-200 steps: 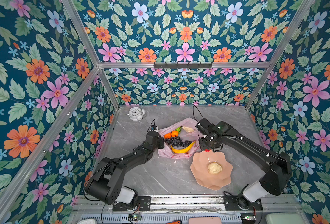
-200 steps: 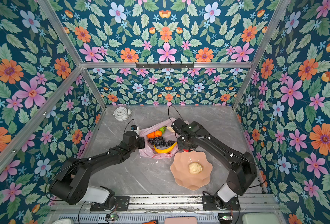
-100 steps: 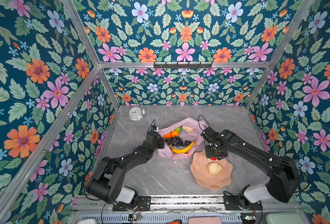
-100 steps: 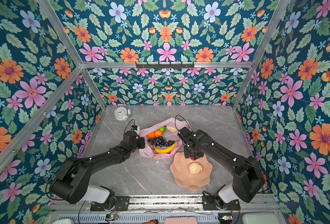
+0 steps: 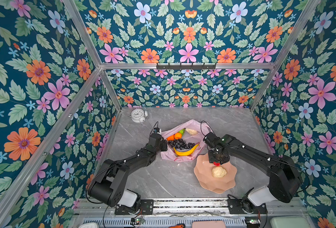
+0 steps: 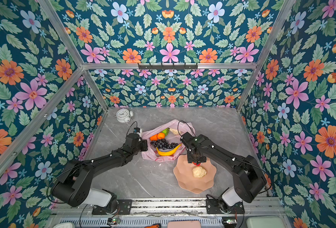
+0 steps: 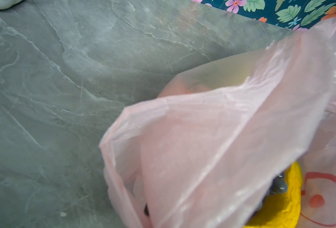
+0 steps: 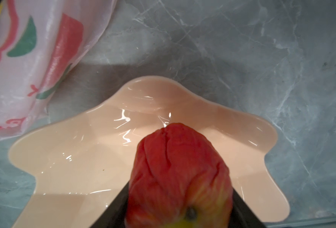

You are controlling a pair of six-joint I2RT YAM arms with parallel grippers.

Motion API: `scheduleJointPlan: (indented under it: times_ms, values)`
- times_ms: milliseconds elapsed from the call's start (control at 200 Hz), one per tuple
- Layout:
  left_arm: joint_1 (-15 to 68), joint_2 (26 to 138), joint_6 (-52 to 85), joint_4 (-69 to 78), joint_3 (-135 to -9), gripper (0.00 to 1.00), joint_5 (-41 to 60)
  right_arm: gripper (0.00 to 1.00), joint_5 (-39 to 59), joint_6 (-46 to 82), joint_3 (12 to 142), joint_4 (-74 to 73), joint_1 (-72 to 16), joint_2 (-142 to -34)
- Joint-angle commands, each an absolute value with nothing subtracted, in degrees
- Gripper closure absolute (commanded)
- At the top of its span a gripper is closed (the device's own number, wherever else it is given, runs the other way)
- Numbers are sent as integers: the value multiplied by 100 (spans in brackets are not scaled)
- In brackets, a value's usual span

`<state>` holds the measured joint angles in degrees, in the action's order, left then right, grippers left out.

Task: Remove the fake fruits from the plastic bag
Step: 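Carry the red apple onto the pink plate and release it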

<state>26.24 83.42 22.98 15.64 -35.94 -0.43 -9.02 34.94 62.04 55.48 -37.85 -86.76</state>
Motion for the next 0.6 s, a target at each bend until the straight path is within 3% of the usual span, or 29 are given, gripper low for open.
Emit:
scheduleJointPlan:
  times_ms: [0,595]
  values:
    - [2621,8370,2263,1582,-3665,100,-62,40,-839,3621,6123,5610,-3862,-8725]
    - [2615,8388,2268,1582,-3670,100,-62,40,-722,3857,5785,5843,-4218,-8788]
